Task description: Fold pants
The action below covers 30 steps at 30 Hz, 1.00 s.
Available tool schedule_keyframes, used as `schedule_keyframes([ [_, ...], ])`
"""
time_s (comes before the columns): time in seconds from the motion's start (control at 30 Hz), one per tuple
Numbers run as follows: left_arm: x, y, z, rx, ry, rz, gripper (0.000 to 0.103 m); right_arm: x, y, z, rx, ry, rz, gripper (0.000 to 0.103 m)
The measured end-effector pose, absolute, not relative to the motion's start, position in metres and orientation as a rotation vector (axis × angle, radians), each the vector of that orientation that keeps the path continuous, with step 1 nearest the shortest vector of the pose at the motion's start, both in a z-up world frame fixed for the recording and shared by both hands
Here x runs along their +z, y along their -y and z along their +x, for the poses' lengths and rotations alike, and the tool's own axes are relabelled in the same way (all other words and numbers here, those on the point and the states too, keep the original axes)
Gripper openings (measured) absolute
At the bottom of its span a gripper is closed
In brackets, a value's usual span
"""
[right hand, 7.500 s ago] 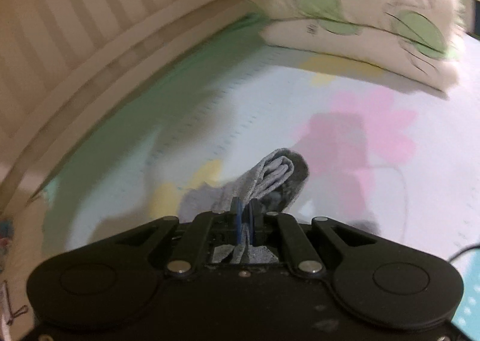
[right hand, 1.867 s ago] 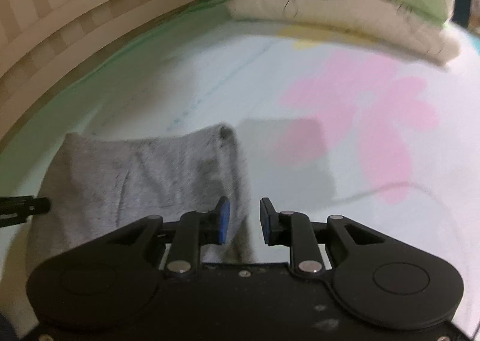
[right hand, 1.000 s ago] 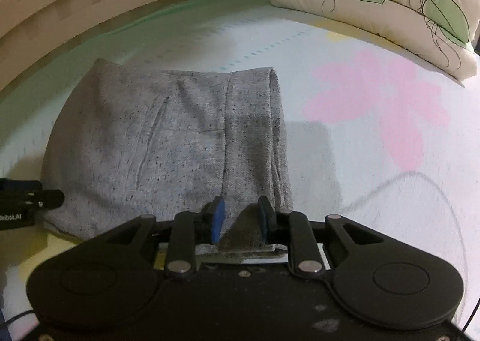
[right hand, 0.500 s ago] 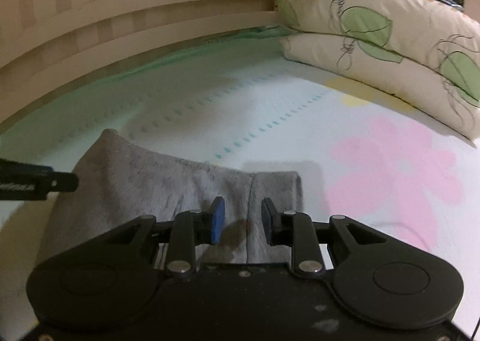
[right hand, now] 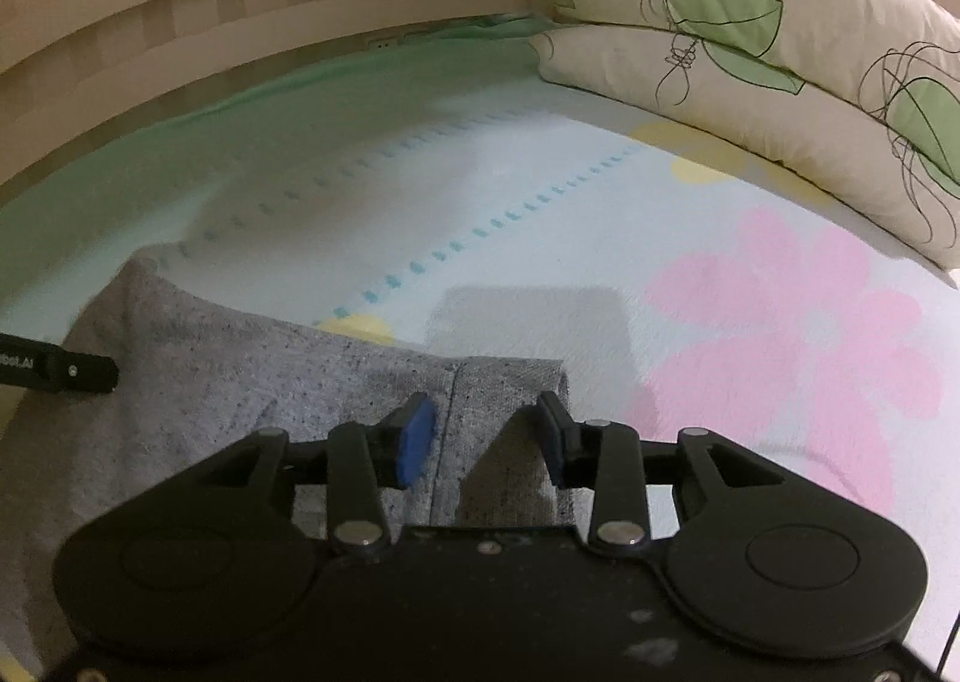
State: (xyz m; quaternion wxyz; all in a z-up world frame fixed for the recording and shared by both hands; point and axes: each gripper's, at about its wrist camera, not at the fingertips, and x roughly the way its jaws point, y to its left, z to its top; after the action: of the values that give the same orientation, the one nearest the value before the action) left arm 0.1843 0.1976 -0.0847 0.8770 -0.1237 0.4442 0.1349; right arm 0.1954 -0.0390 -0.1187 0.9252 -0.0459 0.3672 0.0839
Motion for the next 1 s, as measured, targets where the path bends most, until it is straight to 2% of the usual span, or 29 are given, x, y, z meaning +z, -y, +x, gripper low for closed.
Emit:
schedule_keyframes([
  [0.17, -0.056, -0.183, 0.142, 0.309, -0.876, -0.231, 0.058, -0.089, 0.052, 0.155, 0.147, -0.707, -0.031, 0.045],
  [0.57, -0.041, -0.12, 0.067, 0.241, -0.868, -0.147, 0.061, -0.08, 0.066, 0.048, 0.118, -0.717, -0.003, 0.046],
  [1.0, -0.039, -0.09, 0.036, 0.26, -0.857, -0.149, 0.061, -0.084, 0.054, 0.01, 0.147, -0.653, 0.002, 0.046],
])
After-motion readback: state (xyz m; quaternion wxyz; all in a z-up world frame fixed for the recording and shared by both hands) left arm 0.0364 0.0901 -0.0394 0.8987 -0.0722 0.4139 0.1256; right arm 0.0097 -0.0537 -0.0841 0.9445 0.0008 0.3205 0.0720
